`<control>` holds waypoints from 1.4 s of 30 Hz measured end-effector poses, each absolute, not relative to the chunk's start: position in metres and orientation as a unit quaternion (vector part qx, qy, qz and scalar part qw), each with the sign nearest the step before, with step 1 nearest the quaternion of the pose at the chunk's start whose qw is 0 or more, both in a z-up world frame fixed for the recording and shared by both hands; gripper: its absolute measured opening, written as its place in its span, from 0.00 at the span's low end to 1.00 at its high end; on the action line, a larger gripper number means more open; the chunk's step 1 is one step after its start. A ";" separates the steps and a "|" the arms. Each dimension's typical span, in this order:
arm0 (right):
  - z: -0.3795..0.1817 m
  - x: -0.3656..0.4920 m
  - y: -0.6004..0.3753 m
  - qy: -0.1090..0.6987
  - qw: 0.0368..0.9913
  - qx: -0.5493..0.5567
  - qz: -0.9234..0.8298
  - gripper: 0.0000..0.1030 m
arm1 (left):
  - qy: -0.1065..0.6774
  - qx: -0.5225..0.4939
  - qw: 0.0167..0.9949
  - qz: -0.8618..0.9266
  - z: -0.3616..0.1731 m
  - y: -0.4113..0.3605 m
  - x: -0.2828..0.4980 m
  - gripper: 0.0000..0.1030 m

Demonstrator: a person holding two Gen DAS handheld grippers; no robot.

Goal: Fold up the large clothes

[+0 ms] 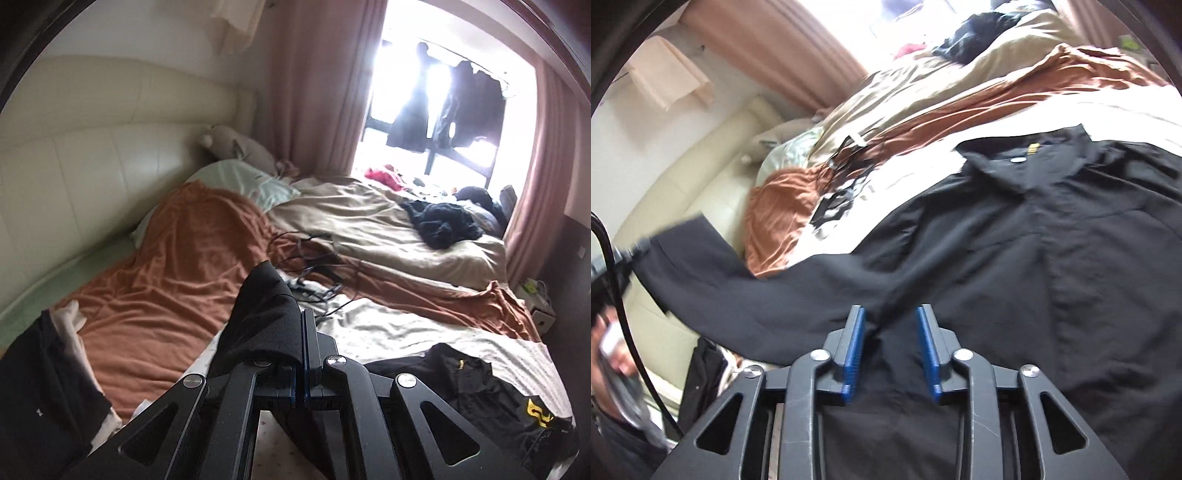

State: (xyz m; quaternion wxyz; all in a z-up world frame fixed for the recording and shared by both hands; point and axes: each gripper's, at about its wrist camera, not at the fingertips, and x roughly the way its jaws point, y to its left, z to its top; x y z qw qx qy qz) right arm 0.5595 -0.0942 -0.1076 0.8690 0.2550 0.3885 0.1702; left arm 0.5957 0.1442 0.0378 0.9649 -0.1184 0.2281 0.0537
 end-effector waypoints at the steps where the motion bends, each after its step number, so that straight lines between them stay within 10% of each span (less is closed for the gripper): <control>1: -0.109 0.553 -0.103 0.389 0.868 0.260 0.165 0.30 | 0.223 -0.110 0.968 0.039 0.047 0.129 0.596 0.01; 17: -0.125 0.517 -0.236 0.378 0.864 0.330 0.046 0.45 | 0.232 -0.042 0.967 -0.103 0.088 -0.036 0.608 0.01; 35: -0.133 0.506 -0.328 0.338 0.835 0.434 -0.011 0.47 | 0.338 -0.043 0.911 -0.230 0.016 -0.183 0.649 0.02; 37: -0.134 0.505 -0.332 0.341 0.833 0.435 -0.011 0.47 | 0.373 -0.037 0.894 -0.244 -0.005 -0.196 0.653 0.08; 42: -0.135 0.504 -0.337 0.340 0.833 0.436 -0.017 0.47 | 0.425 -0.031 0.861 -0.276 -0.050 -0.204 0.644 0.76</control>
